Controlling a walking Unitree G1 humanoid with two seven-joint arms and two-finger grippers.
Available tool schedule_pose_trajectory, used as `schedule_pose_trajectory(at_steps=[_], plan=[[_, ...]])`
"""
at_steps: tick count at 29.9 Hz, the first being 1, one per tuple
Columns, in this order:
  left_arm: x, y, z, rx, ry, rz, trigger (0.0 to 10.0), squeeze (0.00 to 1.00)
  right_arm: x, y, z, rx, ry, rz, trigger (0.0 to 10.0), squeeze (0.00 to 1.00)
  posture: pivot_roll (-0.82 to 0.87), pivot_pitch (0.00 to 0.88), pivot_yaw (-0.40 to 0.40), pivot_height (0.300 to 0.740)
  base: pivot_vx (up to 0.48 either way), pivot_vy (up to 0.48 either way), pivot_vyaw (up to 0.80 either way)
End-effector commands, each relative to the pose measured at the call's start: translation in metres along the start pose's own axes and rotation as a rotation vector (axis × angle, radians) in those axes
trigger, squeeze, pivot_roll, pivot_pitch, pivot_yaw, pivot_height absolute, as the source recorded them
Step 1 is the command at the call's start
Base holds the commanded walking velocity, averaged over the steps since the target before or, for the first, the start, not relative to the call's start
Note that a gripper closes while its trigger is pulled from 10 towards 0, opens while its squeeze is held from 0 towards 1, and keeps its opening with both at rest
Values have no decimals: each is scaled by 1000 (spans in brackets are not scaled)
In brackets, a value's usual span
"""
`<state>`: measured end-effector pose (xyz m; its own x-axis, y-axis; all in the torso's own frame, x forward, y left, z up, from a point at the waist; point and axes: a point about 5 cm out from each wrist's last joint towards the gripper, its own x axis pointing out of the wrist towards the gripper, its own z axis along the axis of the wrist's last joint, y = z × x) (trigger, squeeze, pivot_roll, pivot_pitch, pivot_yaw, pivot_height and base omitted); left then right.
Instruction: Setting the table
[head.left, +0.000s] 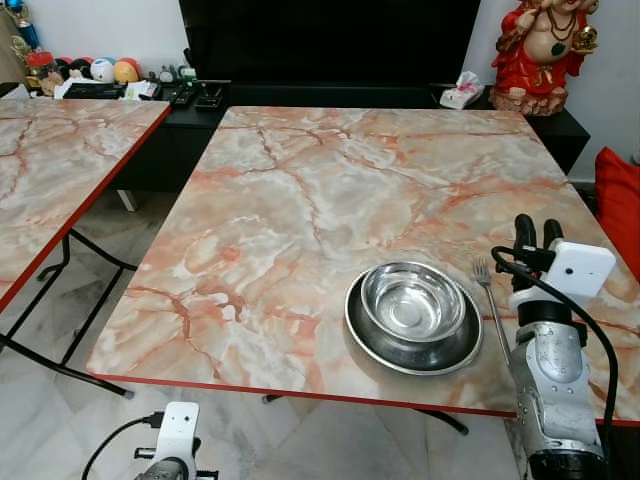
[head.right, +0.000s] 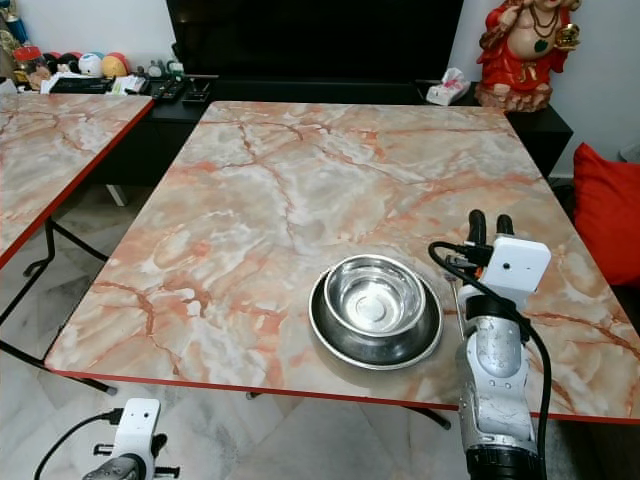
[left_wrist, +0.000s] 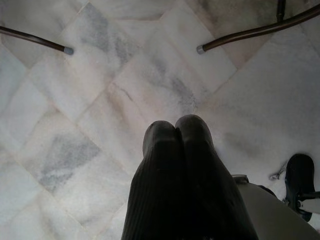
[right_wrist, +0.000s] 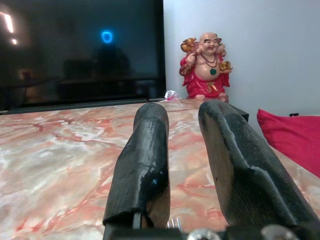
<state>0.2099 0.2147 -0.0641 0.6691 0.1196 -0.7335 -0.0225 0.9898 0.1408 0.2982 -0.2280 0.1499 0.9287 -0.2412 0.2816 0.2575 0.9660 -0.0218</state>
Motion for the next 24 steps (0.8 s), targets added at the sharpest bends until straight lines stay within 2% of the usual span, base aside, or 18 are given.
schedule_pose_trajectory(at_steps=[1, 24], plan=[[-1, 1, -7, -5, 22, 3, 10000, 0, 3, 2, 0, 3, 6, 5, 10000, 0, 27, 17, 10, 740, 0, 0, 0], [-2, -1, -8, -20, 24, 6, 10000, 0, 4, 1, 1, 7, 5, 5, 10000, 0, 33, 41, 6, 740, 0, 0, 0]])
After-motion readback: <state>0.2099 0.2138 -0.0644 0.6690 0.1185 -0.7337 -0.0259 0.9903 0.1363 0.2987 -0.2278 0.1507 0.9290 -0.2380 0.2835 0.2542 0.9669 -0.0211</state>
